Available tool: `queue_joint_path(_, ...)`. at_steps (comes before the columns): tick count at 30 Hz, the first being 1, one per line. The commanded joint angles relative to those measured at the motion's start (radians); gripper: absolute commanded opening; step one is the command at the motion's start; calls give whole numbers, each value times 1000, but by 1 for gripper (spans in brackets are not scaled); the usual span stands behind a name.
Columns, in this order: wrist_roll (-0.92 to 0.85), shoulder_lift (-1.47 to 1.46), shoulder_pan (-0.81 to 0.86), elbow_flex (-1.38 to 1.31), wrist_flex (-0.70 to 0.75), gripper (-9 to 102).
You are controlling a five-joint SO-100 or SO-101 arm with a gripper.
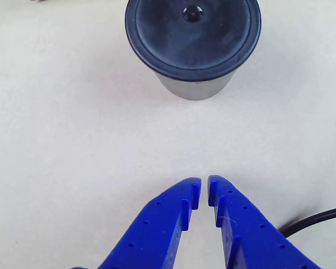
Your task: Place the black cylinder in the wooden box then return to rest.
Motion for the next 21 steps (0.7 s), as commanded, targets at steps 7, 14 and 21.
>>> queue_joint_path(7,71,58,15,-63,-18,11)
queue_joint_path(14,80,175,44,-186,-18,20)
queue_joint_path(21,112,281,74,-275,-18,20)
